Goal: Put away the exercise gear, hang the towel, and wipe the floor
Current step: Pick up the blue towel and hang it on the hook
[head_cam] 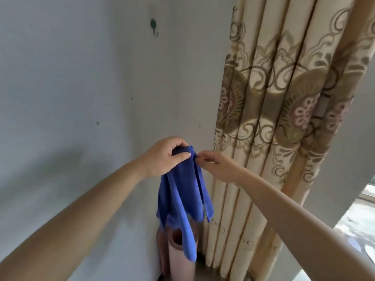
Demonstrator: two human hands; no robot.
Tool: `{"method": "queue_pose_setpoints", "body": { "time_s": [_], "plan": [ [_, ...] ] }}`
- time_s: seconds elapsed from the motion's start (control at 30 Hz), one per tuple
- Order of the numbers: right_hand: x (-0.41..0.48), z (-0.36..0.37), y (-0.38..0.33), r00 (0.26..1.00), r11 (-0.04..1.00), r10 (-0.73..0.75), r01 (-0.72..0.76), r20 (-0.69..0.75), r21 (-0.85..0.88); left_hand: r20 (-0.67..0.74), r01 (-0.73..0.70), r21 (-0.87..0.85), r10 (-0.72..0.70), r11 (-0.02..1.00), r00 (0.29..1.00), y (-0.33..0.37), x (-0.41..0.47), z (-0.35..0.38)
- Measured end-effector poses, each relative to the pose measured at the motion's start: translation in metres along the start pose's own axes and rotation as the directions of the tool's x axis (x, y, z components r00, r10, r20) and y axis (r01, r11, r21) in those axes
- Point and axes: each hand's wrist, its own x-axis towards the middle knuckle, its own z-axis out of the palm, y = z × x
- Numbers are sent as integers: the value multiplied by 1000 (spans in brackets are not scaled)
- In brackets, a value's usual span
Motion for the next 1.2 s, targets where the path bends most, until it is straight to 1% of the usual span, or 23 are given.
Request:
{"method": "queue_pose_setpoints", "body": {
  "time_s": [0.07, 0.1, 0.2, 0.27, 0.33, 0.37, 0.4, 0.47, 0.57, 0.63, 0.7, 0.77, 0.83, 0.9, 0.97, 1.03, 1.1, 1.13, 1.2],
  "plan": [
    [47, -12, 7, 999, 999, -19, 20, -37, 41, -64, 18, 59, -14, 998, 998, -10, 32, -13],
    [70, -18, 10, 997, 996, -22, 29, -78, 89, -91, 38, 94, -30, 995, 995, -16, 46, -21],
    [138, -36, 16, 979, 980, -67, 100, -193, 169, -105, 154, 144, -140, 977, 985, -35, 85, -40],
    [180, -49, 13, 973, 962, -111, 157, -203, 224, -145, 255, 91, -240, 963, 960, -44, 109, -52],
    [216, -63, 6, 971, 934, -157, 205, -181, 293, -225, 336, -3, -329, 942, 917, -48, 131, -65],
    [233, -70, 1, 968, 921, -189, 232, -163, 311, -270, 359, -34, -355, 933, 895, -49, 140, -73],
    [249, -76, -3, 959, 916, -241, 276, -152, 290, -320, 368, -53, -365, 928, 875, -49, 149, -81],
    [277, -87, -16, 925, 898, -344, 374, -158, 233, -441, 350, -57, -338, 935, 831, -45, 167, -97],
    [310, -102, -37, 865, 849, -467, 497, -185, 180, -615, 334, -4, -266, 942, 742, -37, 190, -128],
    [331, -112, -47, 831, 830, -514, 544, -213, 123, -689, 333, 93, -181, 938, 702, -31, 204, -151],
    [351, -124, -58, 778, 815, -550, 580, -304, 11, -745, 325, 253, -31, 911, 666, -24, 219, -171],
    [370, -137, -76, 698, 797, -583, 590, -417, -127, -755, 340, 431, 129, 836, 642, -15, 237, -187],
    [385, -153, -100, 617, 777, -611, 589, -496, -224, -725, 364, 594, 281, 718, 629, -8, 257, -206],
    [398, -165, -122, 573, 768, -626, 571, -528, -291, -692, 397, 683, 370, 613, 620, -3, 274, -224],
    [407, -167, -135, 573, 753, -657, 533, -490, -387, -681, 449, 718, 403, 532, 611, -5, 282, -231],
    [414, -157, -133, 599, 729, -682, 510, -420, -456, -606, 436, 794, 492, 424, 625, -17, 282, -229],
    [417, -143, -118, 611, 742, -669, 523, -422, -419, -460, 367, 888, 579, 279, 673, -33, 278, -224],
    [416, -136, -108, 612, 753, -658, 539, -439, -378, -397, 344, 916, 591, 206, 702, -38, 277, -223],
    [413, -120, -89, 607, 757, -647, 584, -461, -294, -334, 326, 938, 572, 120, 749, -41, 276, -225]
  ]
}}
